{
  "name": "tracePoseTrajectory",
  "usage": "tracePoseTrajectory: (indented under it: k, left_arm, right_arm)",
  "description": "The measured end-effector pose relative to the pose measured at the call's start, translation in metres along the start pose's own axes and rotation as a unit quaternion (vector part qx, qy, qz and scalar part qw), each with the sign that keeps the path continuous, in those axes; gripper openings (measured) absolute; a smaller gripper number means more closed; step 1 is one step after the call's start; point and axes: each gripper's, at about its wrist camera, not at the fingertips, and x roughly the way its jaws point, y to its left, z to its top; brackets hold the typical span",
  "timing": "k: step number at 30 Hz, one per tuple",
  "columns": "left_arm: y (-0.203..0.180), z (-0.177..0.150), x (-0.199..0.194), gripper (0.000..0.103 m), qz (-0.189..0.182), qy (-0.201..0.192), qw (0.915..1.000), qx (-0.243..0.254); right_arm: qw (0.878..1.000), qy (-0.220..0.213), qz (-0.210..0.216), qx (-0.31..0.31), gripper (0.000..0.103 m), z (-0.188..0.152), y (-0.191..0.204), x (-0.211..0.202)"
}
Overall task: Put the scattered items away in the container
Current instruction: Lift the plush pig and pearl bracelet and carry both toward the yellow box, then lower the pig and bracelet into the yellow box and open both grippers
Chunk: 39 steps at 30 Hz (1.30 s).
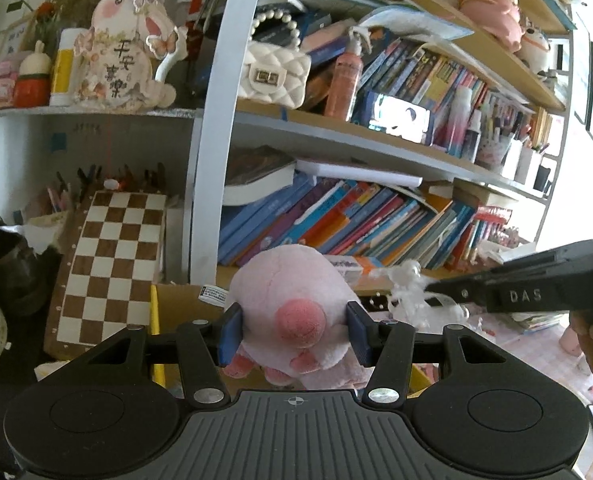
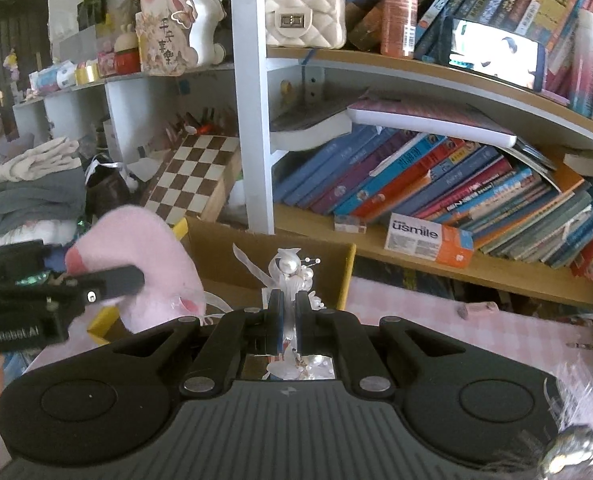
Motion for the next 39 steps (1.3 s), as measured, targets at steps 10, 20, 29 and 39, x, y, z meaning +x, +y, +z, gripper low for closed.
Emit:
tracePoseTrajectory:
  k: [10, 20, 29, 39]
  left_arm:
    - [0.012, -0.01, 0.029, 0.053, 0.002, 0.035, 0.9993, -0.007]
    - [0.021, -0.022, 0.052, 0.053, 0.003, 0.065, 0.9977, -0.017]
    - [0.028, -0.033, 0.062, 0.055, 0.001, 0.09, 0.9955, -0.029]
    - [0.03, -0.035, 0.067, 0.079, 0.004, 0.095, 0.9949, -0.034]
  right_arm:
    - [1.0, 0.021, 0.005, -0.011, 0.006, 0.011, -0.002, 0.044]
    - [0.998, 0.044, 0.014, -0.032, 0.006, 0.022, 0.0, 0.09]
    - [0.996, 0.066, 0.03, -0.053, 0.006, 0.025, 0.013, 0.128]
    - [0.991, 0.091, 0.047, -0.081, 0.006, 0.028, 0.03, 0.17]
